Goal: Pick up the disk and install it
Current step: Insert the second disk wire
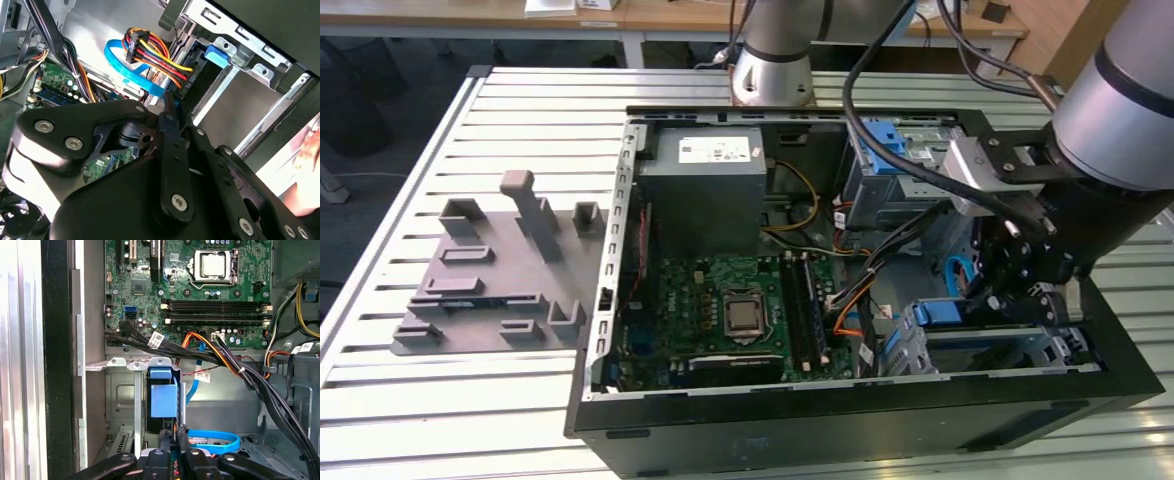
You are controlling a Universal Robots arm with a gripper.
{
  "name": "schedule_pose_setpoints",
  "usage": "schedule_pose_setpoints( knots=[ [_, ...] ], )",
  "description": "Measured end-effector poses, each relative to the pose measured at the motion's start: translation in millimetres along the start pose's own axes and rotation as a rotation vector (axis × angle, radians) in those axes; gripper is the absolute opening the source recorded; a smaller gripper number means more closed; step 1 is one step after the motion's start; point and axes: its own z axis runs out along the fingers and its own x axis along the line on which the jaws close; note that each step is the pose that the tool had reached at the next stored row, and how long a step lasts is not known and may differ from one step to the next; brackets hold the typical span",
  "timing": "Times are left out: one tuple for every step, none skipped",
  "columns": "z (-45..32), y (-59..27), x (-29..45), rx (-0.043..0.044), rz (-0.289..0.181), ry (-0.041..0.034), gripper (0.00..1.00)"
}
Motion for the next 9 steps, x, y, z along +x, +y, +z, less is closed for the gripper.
schedule_pose_setpoints(
  knots=[
    [-0.4,0.0,0.0,0.0,0.0,-0.0002,0.17],
    [-1.3,-0.1,-0.1,0.0,0.0,-0.0006,0.24],
    [-2.6,-0.1,-0.1,-0.0001,0.0,-0.0003,0.24],
    [-4.2,-0.1,-0.1,-0.0001,0.0,0.0,0.24],
    [-5.5,-0.2,-0.2,-0.0001,0.0,-0.0002,0.24],
    [-7.0,-0.2,-0.2,-0.0001,0.0,-0.0002,0.24],
    [-8.6,-0.3,-0.3,-0.0002,0.0,-0.0001,0.24],
    [-10.3,-0.3,-0.3,-0.0003,0.0,0.0,0.24],
    [-11.8,-0.4,-0.3,-0.0005,0.0,0.0,0.24]
  ],
)
